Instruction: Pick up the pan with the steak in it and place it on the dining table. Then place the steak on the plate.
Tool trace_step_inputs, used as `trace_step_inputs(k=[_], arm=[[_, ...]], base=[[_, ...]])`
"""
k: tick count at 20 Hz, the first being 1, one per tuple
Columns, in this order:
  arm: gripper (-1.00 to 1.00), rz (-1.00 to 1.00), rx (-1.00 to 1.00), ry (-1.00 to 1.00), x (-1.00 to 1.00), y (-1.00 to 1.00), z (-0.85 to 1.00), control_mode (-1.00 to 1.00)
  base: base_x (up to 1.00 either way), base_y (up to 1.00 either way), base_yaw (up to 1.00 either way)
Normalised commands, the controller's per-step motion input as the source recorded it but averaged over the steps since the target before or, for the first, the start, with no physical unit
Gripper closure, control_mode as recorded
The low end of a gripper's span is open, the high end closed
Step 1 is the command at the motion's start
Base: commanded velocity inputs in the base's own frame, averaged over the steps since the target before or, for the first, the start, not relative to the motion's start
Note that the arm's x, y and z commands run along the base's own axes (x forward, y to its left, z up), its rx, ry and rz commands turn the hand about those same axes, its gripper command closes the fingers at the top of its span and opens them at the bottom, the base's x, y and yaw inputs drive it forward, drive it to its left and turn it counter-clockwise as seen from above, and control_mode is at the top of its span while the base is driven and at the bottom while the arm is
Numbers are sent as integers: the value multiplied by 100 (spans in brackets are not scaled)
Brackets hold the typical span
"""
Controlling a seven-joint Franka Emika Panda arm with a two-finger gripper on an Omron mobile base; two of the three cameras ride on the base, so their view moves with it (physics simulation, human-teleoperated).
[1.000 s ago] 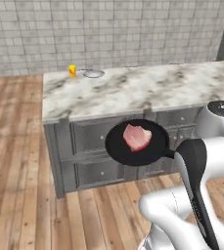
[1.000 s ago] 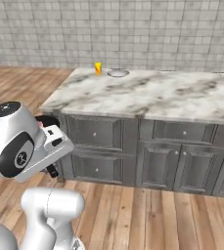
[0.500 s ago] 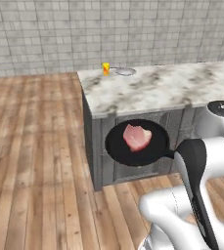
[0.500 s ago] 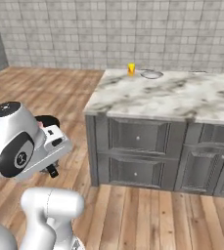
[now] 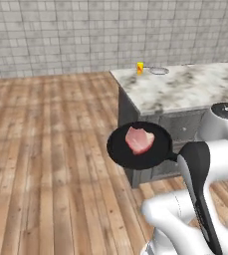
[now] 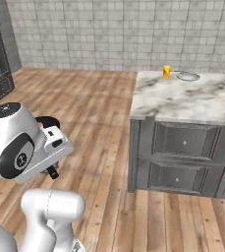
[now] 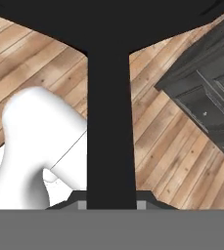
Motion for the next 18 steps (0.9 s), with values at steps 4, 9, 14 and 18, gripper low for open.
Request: trace_step_inputs(k=[4,9,14,18], arm=[[100,0,0,0,0,0,0,100],[100,0,0,0,0,0,0,100],[100,0,0,0,0,0,0,100],[100,0,0,0,0,0,0,100]], base=[[2,100,0],[16,95,0],[82,43,-11],[100,34,-11]])
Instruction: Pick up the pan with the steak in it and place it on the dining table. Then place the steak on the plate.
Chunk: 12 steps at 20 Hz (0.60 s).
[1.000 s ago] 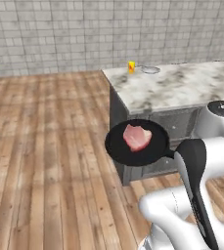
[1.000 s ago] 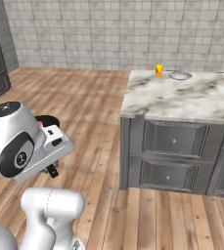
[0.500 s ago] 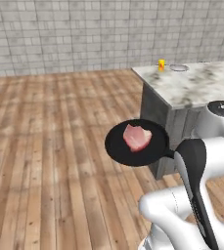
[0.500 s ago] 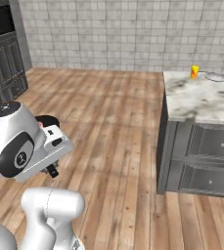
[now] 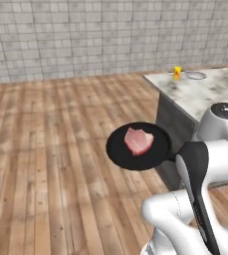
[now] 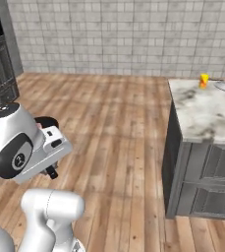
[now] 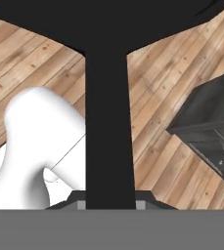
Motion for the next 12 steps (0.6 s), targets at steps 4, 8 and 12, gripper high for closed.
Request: trace_step_inputs(k=[4,8,12], arm=[[100,0,0,0,0,0,0,100],[100,0,0,0,0,0,0,100],[100,0,0,0,0,0,0,100]], base=[[100,32,-9],[100,37,-7],[100,44,-5]])
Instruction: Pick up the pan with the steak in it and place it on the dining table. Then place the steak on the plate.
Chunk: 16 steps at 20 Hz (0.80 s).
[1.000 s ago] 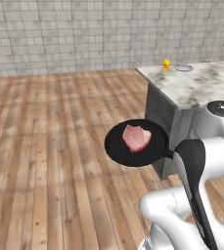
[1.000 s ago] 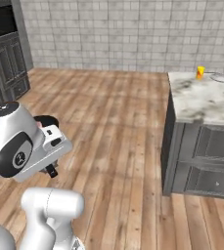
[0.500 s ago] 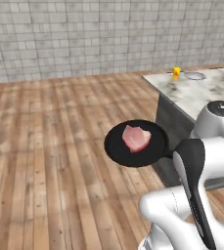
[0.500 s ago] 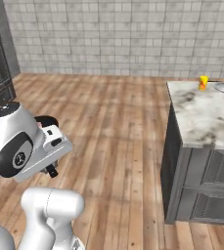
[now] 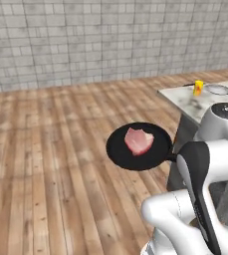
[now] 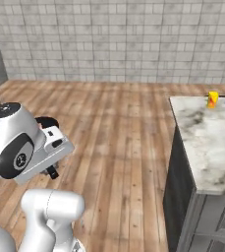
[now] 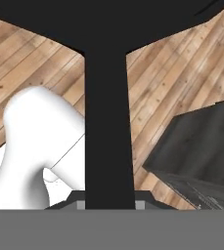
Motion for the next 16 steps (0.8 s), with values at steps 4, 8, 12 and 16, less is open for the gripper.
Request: trace_step_inputs(k=[4,8,12,16], arm=[[100,0,0,0,0,0,0,100],[100,0,0,0,0,0,0,100],[100,0,0,0,0,0,0,100],[100,0,0,0,0,0,0,100]], base=[[100,48,-3],[100,49,-3],[100,48,-3],[100,44,-4]])
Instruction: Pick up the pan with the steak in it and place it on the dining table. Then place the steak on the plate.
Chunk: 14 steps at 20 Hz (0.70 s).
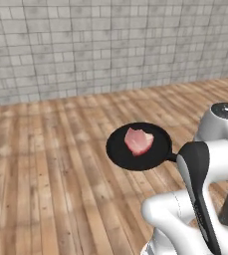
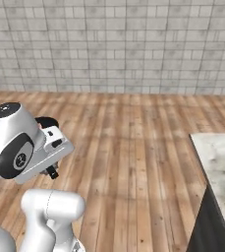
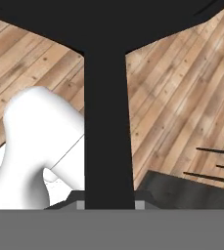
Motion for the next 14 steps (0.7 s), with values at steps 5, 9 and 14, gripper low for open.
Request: trace_step_inputs(k=[5,9,14], arm=[[100,0,0,0,0,0,0,100],[100,0,0,0,0,0,0,100],[100,0,0,0,0,0,0,100]], base=[[100,43,-4],[100,41,-5],[100,34,-7]])
